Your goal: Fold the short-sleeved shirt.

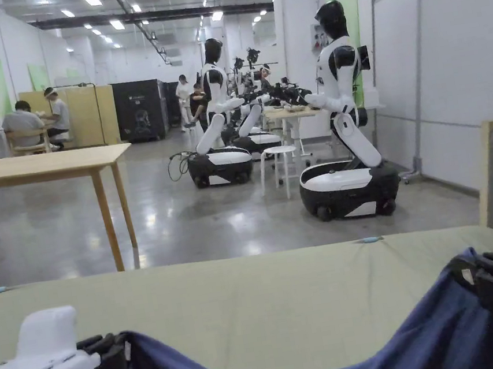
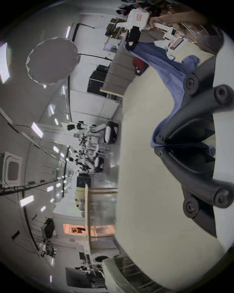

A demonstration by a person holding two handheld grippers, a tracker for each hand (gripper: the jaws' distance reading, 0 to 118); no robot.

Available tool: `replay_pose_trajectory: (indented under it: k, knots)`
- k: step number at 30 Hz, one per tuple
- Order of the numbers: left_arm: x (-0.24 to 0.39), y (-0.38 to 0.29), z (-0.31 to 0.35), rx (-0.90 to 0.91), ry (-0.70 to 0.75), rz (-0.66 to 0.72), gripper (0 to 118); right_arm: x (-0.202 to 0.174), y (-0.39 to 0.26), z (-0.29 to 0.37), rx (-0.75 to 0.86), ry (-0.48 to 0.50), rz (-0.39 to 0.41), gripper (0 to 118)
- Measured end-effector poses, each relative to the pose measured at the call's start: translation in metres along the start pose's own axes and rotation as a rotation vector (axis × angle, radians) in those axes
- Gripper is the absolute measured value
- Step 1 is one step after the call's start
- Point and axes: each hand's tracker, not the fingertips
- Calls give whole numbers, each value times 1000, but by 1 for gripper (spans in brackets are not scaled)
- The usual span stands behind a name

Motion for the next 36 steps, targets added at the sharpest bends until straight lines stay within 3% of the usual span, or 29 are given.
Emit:
replay_pose_trajectory:
  k: [4,9,15,24,36]
  knots:
    - [11,79,-10,94,34,-61,0,1,75,-17,84,-56,88,0]
    - [21,163,-15,176,76,-114,0,7,165,-26,184,-118,92,0]
    - [25,242,-1,258,95,-84,0,19,241,-21,282,-153,29,0]
    - [18,271,-5,311,140,-98,0,22,263,-39,311,-160,-1,0]
    - [-9,294,-77,282,168,-17,0,29,310,-120,297,-138,-42,0]
